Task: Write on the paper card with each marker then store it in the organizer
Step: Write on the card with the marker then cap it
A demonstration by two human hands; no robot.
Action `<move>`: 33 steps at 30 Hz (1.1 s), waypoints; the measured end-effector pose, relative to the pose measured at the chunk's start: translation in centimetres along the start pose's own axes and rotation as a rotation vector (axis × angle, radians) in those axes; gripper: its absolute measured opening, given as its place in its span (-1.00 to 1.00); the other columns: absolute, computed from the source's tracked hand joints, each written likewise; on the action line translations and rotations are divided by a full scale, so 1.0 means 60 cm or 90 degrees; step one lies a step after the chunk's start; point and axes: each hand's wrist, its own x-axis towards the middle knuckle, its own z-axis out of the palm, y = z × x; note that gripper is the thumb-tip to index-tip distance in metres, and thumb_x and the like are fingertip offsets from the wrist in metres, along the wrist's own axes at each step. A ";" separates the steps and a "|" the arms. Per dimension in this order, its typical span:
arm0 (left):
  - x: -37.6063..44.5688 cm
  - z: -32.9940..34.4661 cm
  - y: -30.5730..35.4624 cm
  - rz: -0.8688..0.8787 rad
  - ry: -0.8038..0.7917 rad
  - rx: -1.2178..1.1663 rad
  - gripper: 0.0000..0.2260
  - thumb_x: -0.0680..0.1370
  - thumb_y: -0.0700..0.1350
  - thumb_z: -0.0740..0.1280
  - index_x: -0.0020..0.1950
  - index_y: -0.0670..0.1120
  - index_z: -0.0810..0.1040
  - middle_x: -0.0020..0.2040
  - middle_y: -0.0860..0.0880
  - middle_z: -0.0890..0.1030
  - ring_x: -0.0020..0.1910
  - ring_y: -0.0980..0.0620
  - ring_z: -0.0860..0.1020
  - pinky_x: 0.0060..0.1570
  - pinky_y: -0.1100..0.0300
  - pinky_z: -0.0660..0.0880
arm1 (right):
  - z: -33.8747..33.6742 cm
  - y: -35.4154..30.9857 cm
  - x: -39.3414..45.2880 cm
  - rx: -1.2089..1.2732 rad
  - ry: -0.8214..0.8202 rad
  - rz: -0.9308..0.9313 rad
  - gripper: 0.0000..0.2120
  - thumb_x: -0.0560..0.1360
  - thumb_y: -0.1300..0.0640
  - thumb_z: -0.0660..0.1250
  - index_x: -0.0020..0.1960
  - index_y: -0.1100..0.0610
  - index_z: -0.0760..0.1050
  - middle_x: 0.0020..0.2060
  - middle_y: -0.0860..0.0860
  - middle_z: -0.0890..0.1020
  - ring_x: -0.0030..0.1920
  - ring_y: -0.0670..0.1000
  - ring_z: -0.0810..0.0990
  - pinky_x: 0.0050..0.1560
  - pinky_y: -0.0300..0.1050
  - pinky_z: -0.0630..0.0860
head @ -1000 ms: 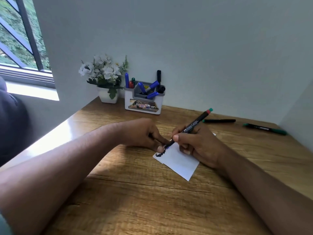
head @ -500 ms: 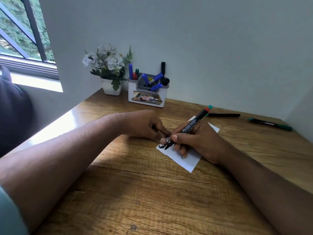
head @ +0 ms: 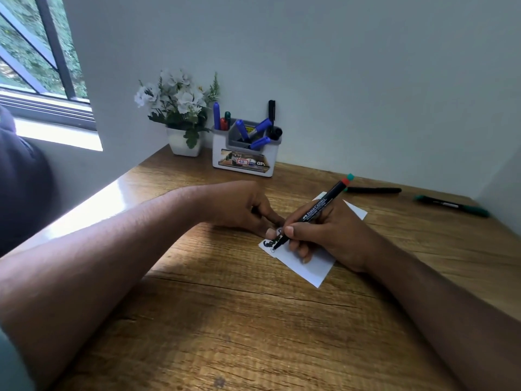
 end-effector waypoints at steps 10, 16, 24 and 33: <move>0.000 -0.002 0.004 0.019 0.009 0.003 -0.69 0.48 -0.02 0.43 0.22 0.07 0.60 -0.35 0.44 0.54 -0.24 0.44 0.51 -0.26 0.60 0.32 | -0.001 0.001 -0.001 0.023 0.021 0.008 -0.90 0.48 0.35 0.36 -0.11 0.40 0.60 -0.41 0.15 0.64 -0.48 0.01 0.57 -0.43 -0.16 0.53; 0.000 -0.002 0.005 0.010 -0.006 -0.001 -0.70 0.49 -0.03 0.42 0.22 0.06 0.59 -0.34 0.48 0.53 -0.23 0.46 0.51 -0.26 0.62 0.31 | 0.000 -0.001 0.000 0.012 0.016 0.017 -0.91 0.48 0.34 0.36 -0.11 0.38 0.60 -0.41 0.14 0.64 -0.48 -0.01 0.57 -0.43 -0.19 0.52; -0.002 -0.002 0.008 0.005 -0.007 0.010 -0.68 0.48 0.00 0.42 0.24 0.08 0.58 -0.32 0.47 0.54 -0.22 0.43 0.52 -0.24 0.49 0.33 | 0.003 -0.007 -0.003 -0.003 0.039 0.016 -0.93 0.48 0.34 0.36 -0.14 0.34 0.61 -0.42 0.14 0.64 -0.47 0.00 0.58 -0.42 -0.16 0.55; -0.002 -0.003 0.011 0.016 -0.005 0.005 -0.70 0.48 -0.02 0.42 0.22 0.14 0.56 -0.36 0.44 0.53 -0.26 0.43 0.50 -0.28 0.58 0.31 | 0.005 -0.013 -0.005 0.000 0.049 0.025 -0.89 0.48 0.34 0.36 -0.19 0.25 0.62 -0.42 0.12 0.64 -0.46 0.01 0.59 -0.41 -0.14 0.56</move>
